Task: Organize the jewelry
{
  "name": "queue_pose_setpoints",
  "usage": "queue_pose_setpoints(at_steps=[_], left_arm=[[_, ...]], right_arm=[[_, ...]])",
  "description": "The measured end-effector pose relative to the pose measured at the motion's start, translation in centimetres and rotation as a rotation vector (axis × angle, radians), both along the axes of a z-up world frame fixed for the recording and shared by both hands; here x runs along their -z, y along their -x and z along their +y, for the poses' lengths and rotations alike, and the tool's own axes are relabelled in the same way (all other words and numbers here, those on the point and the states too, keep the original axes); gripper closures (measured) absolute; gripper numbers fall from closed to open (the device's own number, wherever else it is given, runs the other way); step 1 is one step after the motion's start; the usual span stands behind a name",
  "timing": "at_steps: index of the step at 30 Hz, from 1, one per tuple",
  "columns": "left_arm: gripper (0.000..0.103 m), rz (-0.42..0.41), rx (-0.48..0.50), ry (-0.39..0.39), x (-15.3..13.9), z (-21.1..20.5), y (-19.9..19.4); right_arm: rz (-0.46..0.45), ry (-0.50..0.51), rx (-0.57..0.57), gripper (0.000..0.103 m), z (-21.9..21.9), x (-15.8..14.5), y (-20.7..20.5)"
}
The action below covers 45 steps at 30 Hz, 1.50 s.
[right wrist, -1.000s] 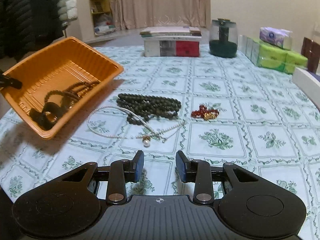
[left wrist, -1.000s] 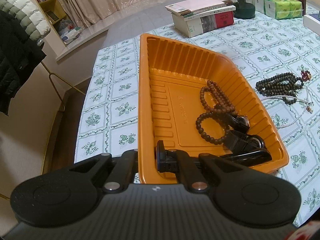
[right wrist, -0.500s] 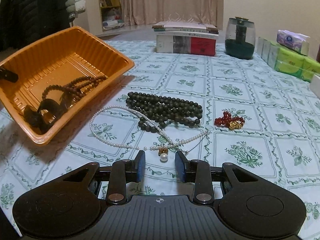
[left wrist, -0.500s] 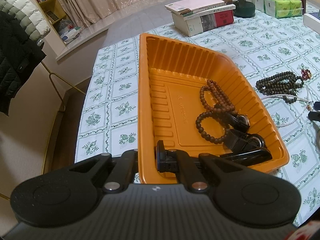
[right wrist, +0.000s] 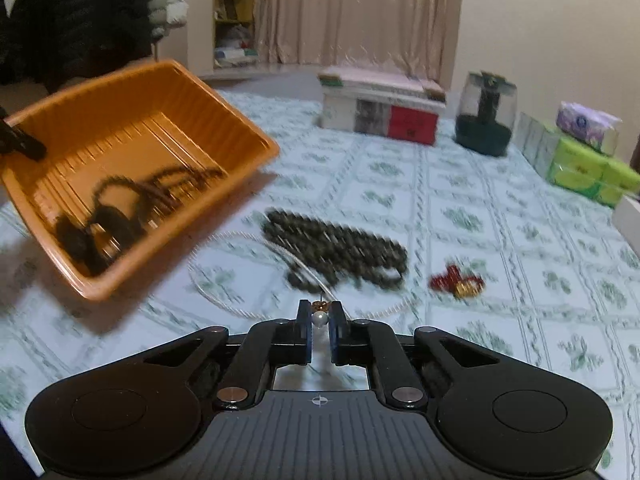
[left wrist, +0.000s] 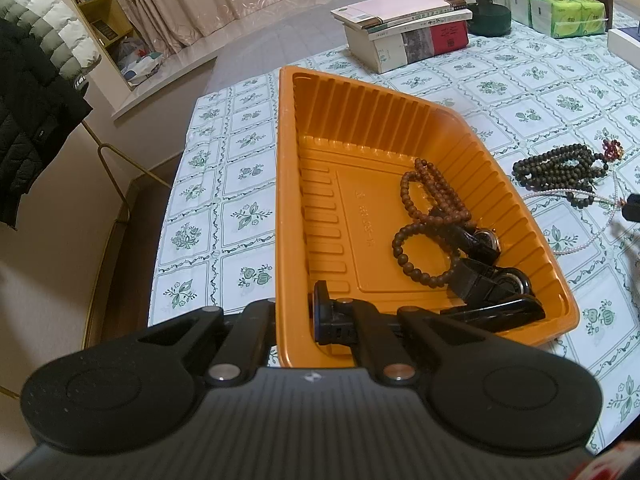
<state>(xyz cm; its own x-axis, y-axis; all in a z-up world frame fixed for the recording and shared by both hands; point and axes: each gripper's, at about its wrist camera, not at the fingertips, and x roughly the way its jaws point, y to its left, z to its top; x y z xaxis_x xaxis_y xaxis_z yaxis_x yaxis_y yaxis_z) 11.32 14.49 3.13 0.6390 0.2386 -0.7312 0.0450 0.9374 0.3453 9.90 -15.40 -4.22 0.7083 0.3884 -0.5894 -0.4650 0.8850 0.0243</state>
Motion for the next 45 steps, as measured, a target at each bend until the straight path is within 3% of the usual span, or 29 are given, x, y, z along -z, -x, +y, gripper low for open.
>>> queue_pose_setpoints(at_steps=[11,18,32,34,35,36,45], left_arm=[[0.1,-0.001,0.0,0.004,0.0,0.0,-0.1],[0.1,-0.001,-0.001,0.009,0.0,0.0,-0.1],[0.1,-0.001,-0.001,0.01,0.1,0.1,-0.1],[0.1,-0.001,-0.001,0.011,0.1,0.1,-0.1],[0.1,-0.001,-0.002,0.011,0.1,0.1,-0.1],[0.1,-0.001,-0.002,0.012,0.2,0.1,-0.1],[0.1,-0.002,-0.001,0.011,0.2,0.3,-0.1]], right_arm=[[-0.055,-0.125,-0.203,0.095,6.7,-4.5,-0.4],[-0.016,-0.128,-0.261,0.095,9.4,-3.7,-0.8],[-0.002,-0.152,-0.289,0.094,10.3,-3.3,-1.4],[0.018,-0.165,-0.287,0.082,10.2,-3.3,-1.6],[0.018,-0.172,-0.282,0.063,10.0,-3.4,-1.6],[0.011,-0.18,-0.274,0.054,9.6,-3.6,-1.6],[0.03,-0.171,-0.108,0.053,3.2,-2.6,-0.9]])
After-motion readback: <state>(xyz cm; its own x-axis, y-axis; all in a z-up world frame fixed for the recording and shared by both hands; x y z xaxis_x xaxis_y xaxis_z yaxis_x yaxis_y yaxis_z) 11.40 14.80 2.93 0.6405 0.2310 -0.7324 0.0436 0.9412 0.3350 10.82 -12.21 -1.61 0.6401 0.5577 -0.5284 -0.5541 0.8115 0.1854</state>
